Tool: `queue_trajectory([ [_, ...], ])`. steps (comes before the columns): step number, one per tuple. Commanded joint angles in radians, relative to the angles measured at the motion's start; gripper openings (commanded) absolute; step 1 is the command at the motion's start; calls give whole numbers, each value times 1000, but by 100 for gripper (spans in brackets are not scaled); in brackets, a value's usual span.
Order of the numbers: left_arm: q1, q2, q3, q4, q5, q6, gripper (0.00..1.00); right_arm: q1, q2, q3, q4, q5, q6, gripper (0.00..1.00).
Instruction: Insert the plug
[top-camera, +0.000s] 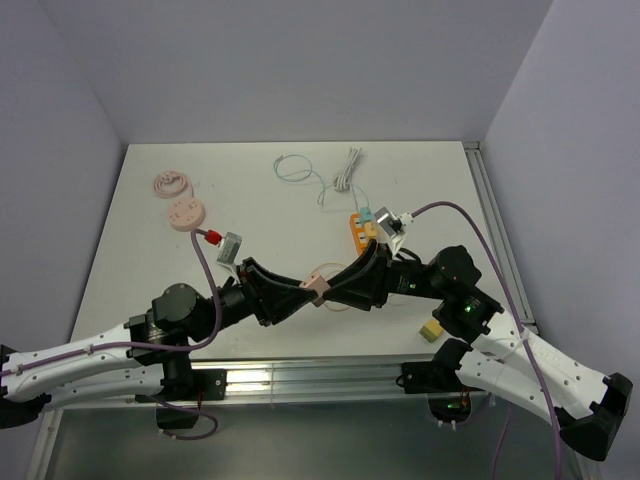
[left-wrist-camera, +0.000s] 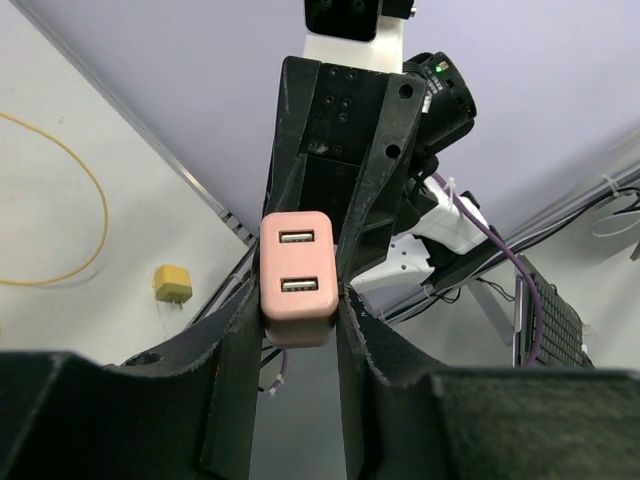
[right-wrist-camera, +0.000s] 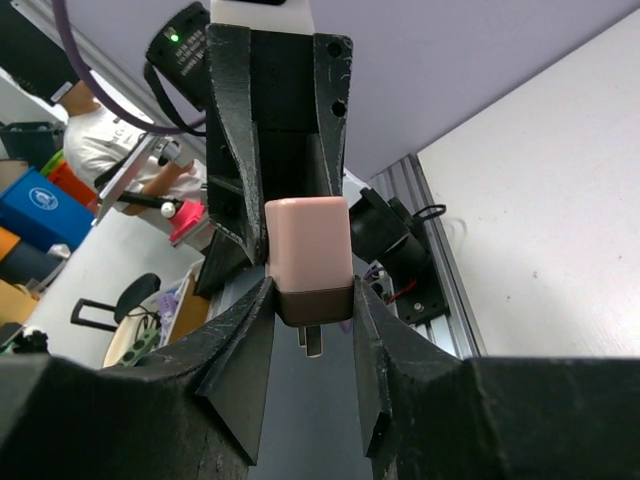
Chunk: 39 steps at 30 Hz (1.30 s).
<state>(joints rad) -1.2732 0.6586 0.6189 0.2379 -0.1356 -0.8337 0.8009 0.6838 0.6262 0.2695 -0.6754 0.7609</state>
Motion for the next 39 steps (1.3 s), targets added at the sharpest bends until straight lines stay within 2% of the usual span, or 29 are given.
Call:
queue_trajectory([
  [1, 0, 29, 71, -56, 5, 11, 13, 12, -10, 30, -27, -4, -52, 0],
  [2, 0, 30, 79, -77, 1, 19, 24, 12, -10, 41, -45, 3, -72, 0],
  [3, 1, 32, 85, -93, -13, 22, 46, 12, -12, 43, -70, 8, -81, 0],
  [4, 0, 27, 93, -132, -24, 22, 54, 12, -21, 44, -81, 10, -87, 0],
  [5, 0, 24, 97, -147, -47, 21, 68, 12, -24, 50, -99, 17, -101, 0],
  [9, 0, -8, 137, -271, -128, 39, 91, 12, -30, 81, -221, 62, -153, 0],
  [12, 0, -30, 176, -389, -173, 76, 98, 12, -38, 90, -295, 82, -190, 0],
  [15, 1, -31, 231, -497, -205, 119, 100, 12, -52, 90, -352, 97, -221, 0],
  [18, 0, -8, 286, -555, -159, 175, 99, 14, -58, 92, -397, 94, -248, 0],
  [23, 0, 48, 353, -581, 52, 274, 99, 12, -64, 99, -429, 50, -284, 0],
  [27, 0, 113, 387, -604, 180, 294, 100, 12, -63, 93, -426, -22, -291, 0],
  [31, 1, 193, 415, -638, 217, 297, 97, 12, -59, 89, -435, -61, -304, 0],
  [39, 0, 211, 416, -641, 211, 311, 95, 12, -112, 78, -449, -113, -327, 0],
])
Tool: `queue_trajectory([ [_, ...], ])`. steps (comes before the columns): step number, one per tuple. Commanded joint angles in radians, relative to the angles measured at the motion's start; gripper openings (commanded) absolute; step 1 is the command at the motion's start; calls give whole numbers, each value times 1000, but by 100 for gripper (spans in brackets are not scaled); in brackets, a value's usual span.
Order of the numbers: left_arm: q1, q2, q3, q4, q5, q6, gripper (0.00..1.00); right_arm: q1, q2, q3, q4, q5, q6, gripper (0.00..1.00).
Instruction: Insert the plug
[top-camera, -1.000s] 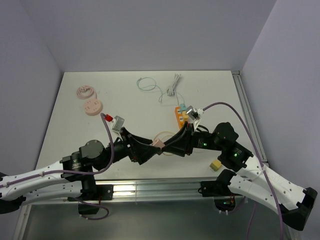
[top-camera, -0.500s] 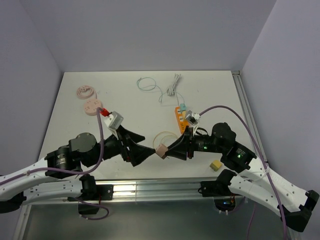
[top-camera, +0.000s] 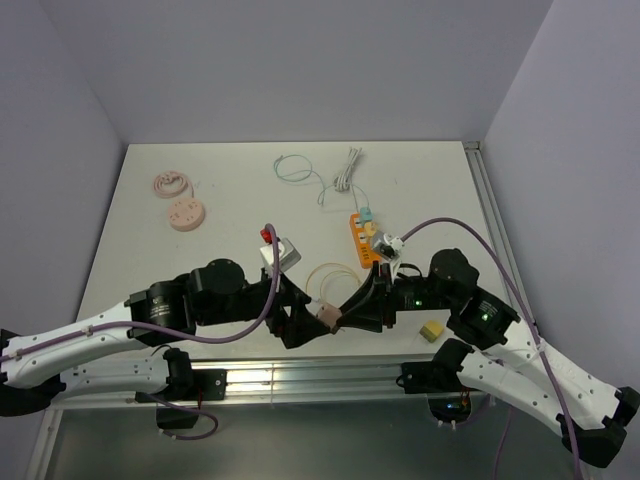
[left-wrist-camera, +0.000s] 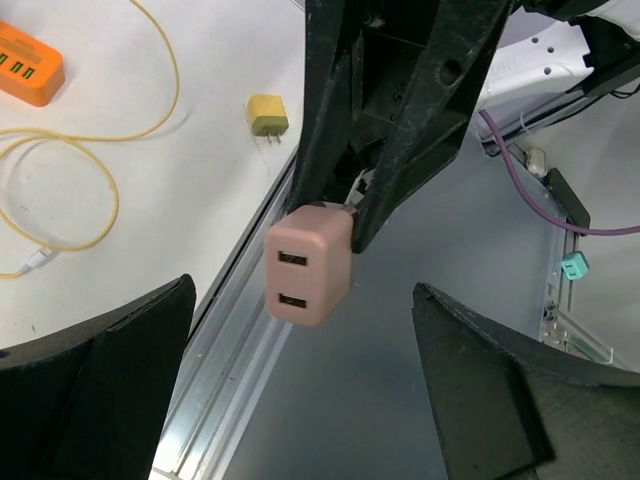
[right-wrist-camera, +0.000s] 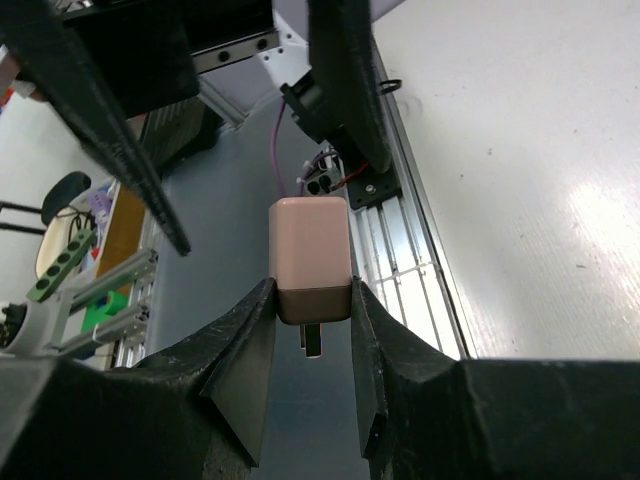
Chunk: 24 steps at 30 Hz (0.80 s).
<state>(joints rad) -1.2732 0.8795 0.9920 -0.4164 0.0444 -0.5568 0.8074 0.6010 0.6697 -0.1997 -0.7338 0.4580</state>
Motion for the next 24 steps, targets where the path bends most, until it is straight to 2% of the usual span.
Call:
queue_trajectory([
  [1, 0, -7, 46, 11, 43, 37, 95, 6, -30, 30, 20, -64, -27, 0],
  [4, 1, 12, 54, 7, 80, 43, 93, 7, -30, 25, 28, -88, -31, 0],
  [8, 2, 27, 51, 28, 147, 46, 86, 6, -29, 16, 36, -114, -36, 0],
  [16, 5, 59, 53, 54, 219, 37, 79, 7, -26, 10, 43, -147, -47, 0],
  [24, 15, 91, 46, 99, 268, 23, 68, 6, -21, -4, 52, -164, -48, 0],
])
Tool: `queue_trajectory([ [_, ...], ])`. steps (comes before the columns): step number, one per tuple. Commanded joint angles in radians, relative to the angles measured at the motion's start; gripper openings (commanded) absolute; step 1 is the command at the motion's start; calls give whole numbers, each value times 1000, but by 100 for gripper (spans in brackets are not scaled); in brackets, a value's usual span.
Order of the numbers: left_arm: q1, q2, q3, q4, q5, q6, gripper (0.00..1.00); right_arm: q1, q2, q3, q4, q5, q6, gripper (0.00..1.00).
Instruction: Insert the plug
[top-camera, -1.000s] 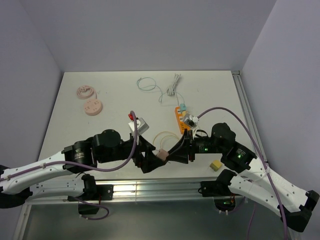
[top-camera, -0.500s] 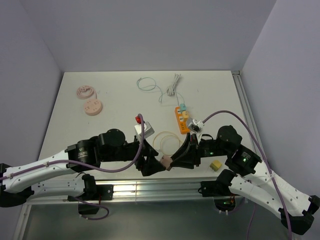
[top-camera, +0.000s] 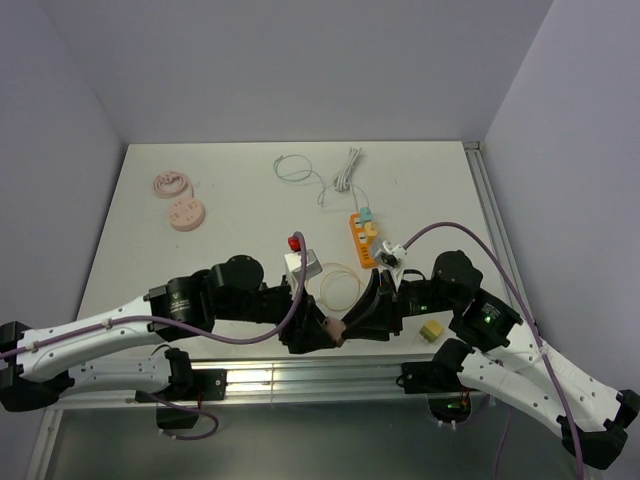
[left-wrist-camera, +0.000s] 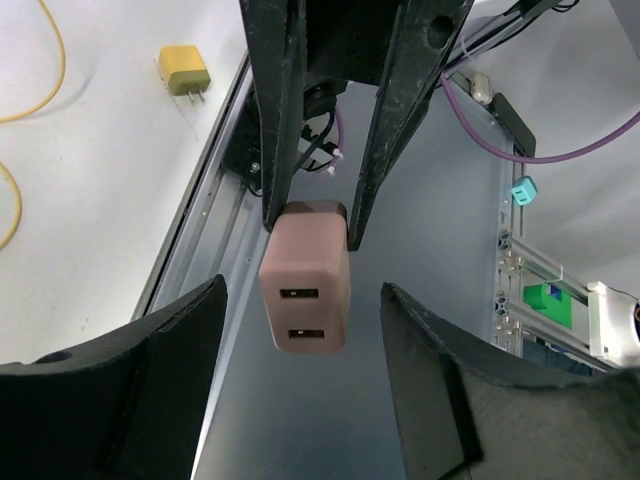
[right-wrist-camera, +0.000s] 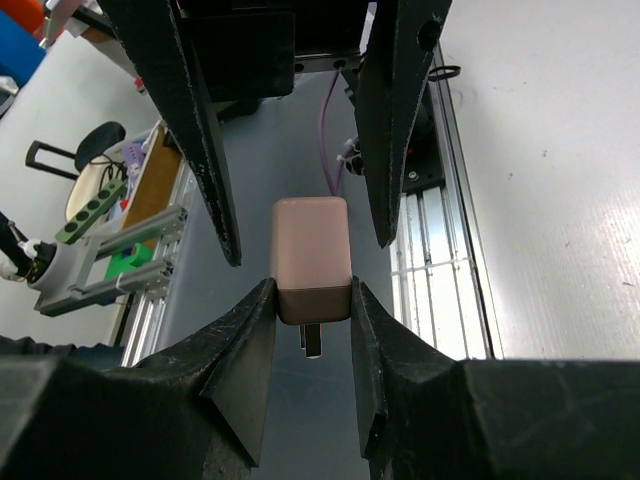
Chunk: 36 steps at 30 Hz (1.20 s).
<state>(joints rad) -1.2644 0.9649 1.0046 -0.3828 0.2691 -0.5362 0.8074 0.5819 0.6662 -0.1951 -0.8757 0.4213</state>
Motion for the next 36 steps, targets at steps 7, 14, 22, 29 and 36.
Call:
queue_trajectory([
  [7, 17, 27, 23, 105, 88, -13, 58, 7, 1, -8, 51, -23, -12, 0],
  [14, 30, 32, 14, 117, 143, -13, 5, 7, 4, -7, 59, -22, -12, 0],
  [22, 92, 12, 15, 29, 49, -48, 0, 6, -2, 35, -52, 116, -41, 74],
  [29, 293, 23, 31, -96, -33, -126, 0, 6, -44, 79, -153, 424, 6, 100],
  [36, 597, 70, 112, -226, -74, -139, 0, 6, 7, 61, -214, 681, 100, 100],
])
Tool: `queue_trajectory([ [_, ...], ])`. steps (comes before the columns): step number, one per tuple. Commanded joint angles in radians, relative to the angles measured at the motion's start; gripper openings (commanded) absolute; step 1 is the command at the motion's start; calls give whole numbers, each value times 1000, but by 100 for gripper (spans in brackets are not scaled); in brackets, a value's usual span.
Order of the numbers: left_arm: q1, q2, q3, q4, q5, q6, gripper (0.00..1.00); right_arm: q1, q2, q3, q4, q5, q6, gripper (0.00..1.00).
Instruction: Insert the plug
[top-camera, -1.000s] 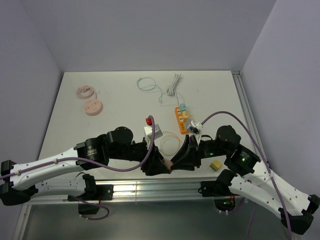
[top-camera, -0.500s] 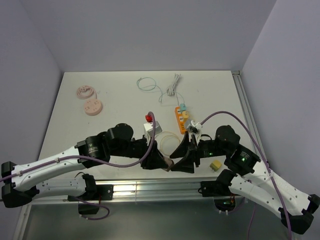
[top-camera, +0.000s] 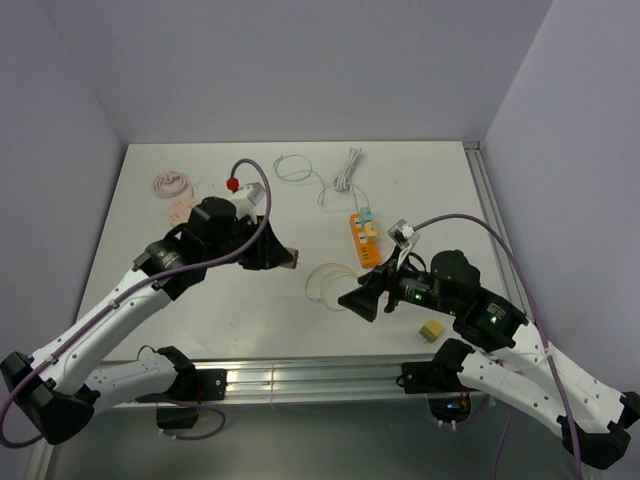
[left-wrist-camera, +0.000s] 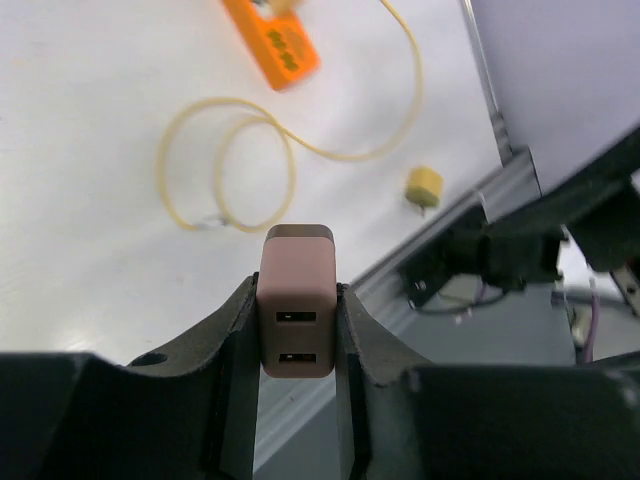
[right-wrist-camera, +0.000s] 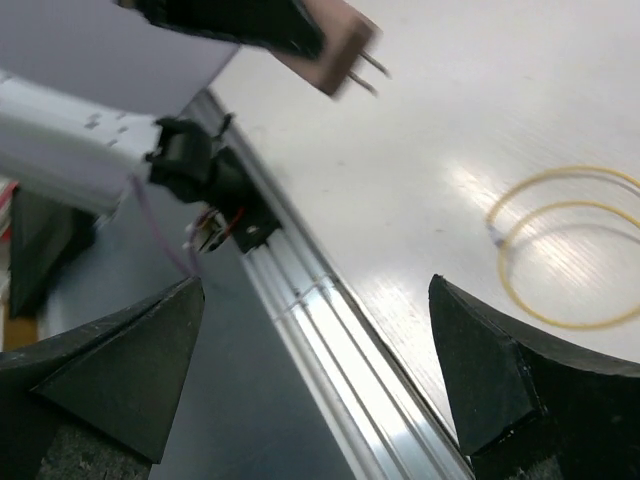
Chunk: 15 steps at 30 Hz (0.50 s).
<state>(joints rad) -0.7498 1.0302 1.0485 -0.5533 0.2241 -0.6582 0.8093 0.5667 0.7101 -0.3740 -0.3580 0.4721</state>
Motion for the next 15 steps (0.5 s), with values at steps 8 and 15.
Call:
queue_trajectory([
  [8, 387, 82, 140, -91, -22, 26, 0, 5, 93, -116, 130, 137, 120, 99],
  [15, 653, 212, 246, -99, -112, 81, 0, 5, 127, -138, 124, 146, 76, 96],
])
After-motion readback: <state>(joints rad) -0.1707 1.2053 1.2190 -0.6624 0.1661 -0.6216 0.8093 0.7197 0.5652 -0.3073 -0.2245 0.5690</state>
